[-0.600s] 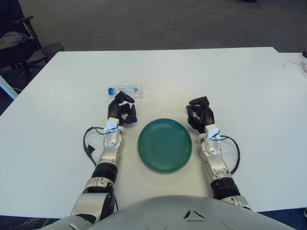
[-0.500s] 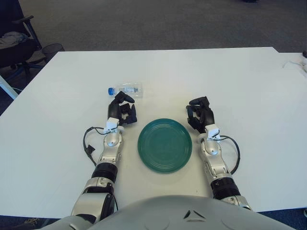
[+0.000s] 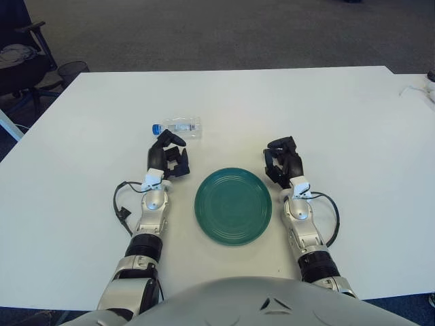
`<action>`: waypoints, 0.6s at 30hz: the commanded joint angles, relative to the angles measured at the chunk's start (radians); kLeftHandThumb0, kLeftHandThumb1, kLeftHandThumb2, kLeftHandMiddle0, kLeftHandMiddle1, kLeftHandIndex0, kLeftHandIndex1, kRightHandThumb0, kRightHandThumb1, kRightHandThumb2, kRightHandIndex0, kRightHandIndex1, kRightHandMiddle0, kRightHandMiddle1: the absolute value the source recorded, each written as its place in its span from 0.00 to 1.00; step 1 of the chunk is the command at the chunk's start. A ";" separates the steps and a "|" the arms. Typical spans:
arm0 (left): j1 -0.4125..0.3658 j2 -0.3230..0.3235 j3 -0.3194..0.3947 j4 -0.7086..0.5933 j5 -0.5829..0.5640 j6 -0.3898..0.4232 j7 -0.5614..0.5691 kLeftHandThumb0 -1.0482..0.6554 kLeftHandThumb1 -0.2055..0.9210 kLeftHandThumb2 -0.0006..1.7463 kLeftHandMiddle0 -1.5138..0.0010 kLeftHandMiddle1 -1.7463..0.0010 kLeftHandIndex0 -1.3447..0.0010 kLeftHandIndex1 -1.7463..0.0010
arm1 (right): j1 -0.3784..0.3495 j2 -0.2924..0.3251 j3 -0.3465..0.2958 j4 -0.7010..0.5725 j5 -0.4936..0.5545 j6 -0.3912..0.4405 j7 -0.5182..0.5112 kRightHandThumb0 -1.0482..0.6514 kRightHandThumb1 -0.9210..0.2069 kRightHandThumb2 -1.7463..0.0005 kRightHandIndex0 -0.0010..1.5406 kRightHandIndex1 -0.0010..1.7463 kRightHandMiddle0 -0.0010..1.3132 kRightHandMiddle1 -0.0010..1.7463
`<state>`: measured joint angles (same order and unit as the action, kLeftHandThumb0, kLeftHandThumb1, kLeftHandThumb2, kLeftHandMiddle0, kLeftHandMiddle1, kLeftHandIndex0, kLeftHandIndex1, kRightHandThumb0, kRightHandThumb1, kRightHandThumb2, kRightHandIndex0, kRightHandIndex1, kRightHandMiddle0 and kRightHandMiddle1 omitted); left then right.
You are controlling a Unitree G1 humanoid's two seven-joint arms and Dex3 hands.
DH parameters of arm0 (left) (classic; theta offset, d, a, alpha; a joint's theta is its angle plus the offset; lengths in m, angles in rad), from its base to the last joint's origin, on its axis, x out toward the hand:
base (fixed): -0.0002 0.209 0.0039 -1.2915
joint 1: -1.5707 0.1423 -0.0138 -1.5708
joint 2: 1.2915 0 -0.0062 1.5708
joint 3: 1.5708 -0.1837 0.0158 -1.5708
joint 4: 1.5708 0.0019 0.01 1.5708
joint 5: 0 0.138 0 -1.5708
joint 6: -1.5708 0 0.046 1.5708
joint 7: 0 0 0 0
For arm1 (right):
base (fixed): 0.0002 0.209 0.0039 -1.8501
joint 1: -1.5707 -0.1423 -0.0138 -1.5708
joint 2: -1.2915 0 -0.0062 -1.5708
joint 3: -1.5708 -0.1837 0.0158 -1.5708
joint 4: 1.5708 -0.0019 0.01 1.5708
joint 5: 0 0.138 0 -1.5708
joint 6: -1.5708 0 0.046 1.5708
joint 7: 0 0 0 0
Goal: Put the bottle into the plate.
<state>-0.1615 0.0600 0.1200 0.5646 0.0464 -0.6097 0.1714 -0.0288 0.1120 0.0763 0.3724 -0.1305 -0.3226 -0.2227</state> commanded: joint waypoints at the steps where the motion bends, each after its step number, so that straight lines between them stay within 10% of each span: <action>1: -0.009 0.026 0.032 -0.065 -0.007 -0.028 0.018 0.32 0.38 0.82 0.19 0.00 0.49 0.00 | 0.052 0.018 -0.003 0.083 0.006 0.068 -0.005 0.41 0.00 0.70 0.16 0.69 0.15 1.00; 18: -0.040 0.074 0.089 -0.203 0.057 -0.078 0.071 0.29 0.30 0.89 0.14 0.00 0.43 0.00 | 0.033 0.027 -0.005 0.123 0.015 0.047 -0.015 0.41 0.00 0.70 0.16 0.68 0.15 1.00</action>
<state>-0.1716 0.1135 0.1959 0.3703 0.0884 -0.6753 0.2278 -0.0479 0.1130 0.0765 0.4043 -0.1298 -0.3414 -0.2373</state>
